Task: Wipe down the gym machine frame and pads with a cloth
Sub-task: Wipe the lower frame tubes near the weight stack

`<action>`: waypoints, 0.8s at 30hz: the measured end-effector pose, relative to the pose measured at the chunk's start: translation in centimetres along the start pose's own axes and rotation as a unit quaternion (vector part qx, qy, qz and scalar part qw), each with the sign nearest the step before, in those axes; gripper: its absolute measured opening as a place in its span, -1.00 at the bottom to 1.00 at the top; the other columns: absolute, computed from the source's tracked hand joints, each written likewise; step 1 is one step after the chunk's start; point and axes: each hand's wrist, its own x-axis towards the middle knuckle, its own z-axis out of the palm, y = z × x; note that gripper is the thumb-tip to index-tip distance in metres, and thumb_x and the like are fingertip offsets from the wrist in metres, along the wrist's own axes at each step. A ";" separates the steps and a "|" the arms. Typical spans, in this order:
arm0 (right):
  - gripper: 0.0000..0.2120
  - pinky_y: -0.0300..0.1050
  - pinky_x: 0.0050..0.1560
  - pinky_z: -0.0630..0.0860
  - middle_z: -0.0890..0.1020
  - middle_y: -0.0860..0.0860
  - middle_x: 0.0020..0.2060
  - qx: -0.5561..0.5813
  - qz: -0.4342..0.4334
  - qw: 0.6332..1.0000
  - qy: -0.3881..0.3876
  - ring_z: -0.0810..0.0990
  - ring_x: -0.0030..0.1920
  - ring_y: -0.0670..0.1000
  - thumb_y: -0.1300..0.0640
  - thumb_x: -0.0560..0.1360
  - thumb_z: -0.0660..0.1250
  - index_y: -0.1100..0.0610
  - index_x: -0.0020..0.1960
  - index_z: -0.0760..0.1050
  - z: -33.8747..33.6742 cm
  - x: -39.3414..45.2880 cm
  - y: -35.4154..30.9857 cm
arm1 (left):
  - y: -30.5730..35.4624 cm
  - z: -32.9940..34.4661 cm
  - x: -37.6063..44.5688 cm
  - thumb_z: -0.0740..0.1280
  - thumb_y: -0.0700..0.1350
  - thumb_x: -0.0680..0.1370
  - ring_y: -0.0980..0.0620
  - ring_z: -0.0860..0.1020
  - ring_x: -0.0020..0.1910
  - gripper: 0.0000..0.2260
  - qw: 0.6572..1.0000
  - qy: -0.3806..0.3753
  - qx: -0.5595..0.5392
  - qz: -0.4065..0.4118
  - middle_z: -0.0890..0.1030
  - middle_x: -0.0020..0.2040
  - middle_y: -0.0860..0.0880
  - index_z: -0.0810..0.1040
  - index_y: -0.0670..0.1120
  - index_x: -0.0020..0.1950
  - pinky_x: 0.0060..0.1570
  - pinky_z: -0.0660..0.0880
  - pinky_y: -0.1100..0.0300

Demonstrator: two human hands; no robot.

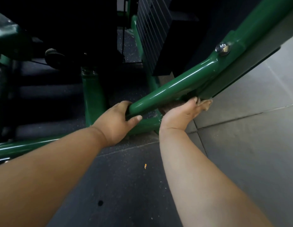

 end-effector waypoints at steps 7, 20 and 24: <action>-0.42 -0.39 0.48 0.04 -0.02 -0.10 0.69 0.018 0.029 0.999 0.011 0.12 0.49 -0.46 -0.07 0.77 0.02 -0.05 0.72 -0.09 -0.5 0.7 0.5 | 0.7 -1.5 1.0 0.31 0.27 0.64 0.00 0.58 0.10 -0.52 0.995 -0.056 0.080 -0.014 0.57 0.22 0.04 0.39 0.09 0.48 0.19 0.55 -0.02; -0.28 -0.17 0.64 -0.20 -0.17 -0.02 0.70 -0.064 -0.172 0.981 -0.058 -0.20 0.65 -0.19 -0.05 0.71 0.09 0.07 0.72 -0.19 0.6 -2.4 -11.2 | 3.6 -2.5 0.6 0.25 0.23 0.68 -0.03 0.56 0.08 -0.45 0.981 -0.112 0.144 -0.066 0.57 0.28 -0.04 0.27 -0.01 0.57 0.10 0.49 0.06; -0.27 0.03 0.68 -0.12 -0.10 0.25 0.68 -0.174 -0.308 0.930 -0.096 -0.15 0.69 0.09 0.02 0.67 0.19 0.19 0.71 -0.08 -0.5 -1.5 -11.8 | 4.0 -2.6 0.7 0.23 0.24 0.69 -0.12 0.58 0.24 -0.39 0.976 -0.124 0.161 -0.083 0.52 0.41 -0.10 0.20 -0.07 0.61 0.21 0.51 0.01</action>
